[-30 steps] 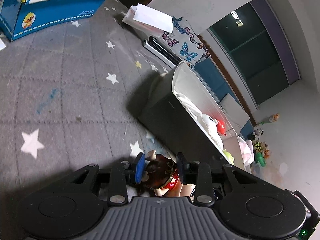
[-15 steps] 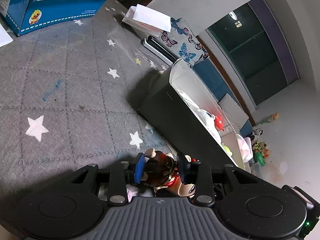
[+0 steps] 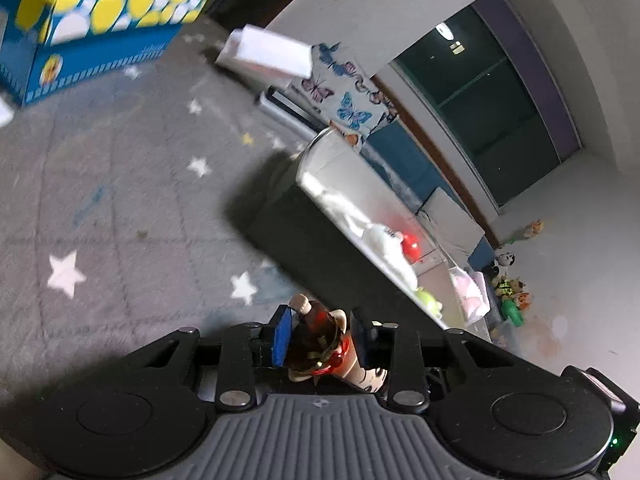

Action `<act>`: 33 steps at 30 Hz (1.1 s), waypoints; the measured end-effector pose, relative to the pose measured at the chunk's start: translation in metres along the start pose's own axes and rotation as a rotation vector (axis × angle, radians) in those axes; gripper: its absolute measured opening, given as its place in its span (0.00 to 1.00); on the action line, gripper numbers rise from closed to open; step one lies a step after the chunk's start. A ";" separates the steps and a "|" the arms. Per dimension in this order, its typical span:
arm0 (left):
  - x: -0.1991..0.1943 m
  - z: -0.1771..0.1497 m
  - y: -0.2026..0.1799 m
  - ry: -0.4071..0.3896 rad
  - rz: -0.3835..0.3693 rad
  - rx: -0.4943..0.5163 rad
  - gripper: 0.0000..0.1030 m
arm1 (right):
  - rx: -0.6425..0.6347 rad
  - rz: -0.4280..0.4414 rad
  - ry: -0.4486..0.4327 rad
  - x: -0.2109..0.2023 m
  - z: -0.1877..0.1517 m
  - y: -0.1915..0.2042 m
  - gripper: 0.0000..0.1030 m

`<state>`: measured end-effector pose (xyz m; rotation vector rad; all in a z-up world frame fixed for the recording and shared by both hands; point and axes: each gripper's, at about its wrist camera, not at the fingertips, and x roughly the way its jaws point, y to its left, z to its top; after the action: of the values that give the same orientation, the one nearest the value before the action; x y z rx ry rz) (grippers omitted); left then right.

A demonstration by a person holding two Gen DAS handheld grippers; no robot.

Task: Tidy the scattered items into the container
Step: 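Lift the doll with the left gripper and carry it into the box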

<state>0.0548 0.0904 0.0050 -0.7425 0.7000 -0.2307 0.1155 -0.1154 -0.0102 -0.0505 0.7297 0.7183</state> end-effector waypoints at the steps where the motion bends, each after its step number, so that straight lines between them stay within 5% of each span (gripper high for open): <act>1: -0.001 0.002 -0.006 -0.007 -0.007 0.011 0.33 | -0.001 -0.002 -0.011 -0.004 0.002 0.000 0.54; 14: 0.040 0.058 -0.065 -0.061 -0.106 0.082 0.33 | -0.034 -0.109 -0.147 -0.035 0.063 -0.040 0.53; 26: 0.136 0.087 -0.053 0.039 -0.063 0.031 0.33 | 0.002 -0.151 -0.027 0.025 0.096 -0.110 0.53; 33: 0.157 0.085 -0.041 0.080 -0.030 0.012 0.33 | 0.006 -0.148 0.043 0.051 0.091 -0.125 0.53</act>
<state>0.2307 0.0396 -0.0008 -0.7361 0.7635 -0.2926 0.2735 -0.1554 0.0019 -0.1136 0.7607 0.5748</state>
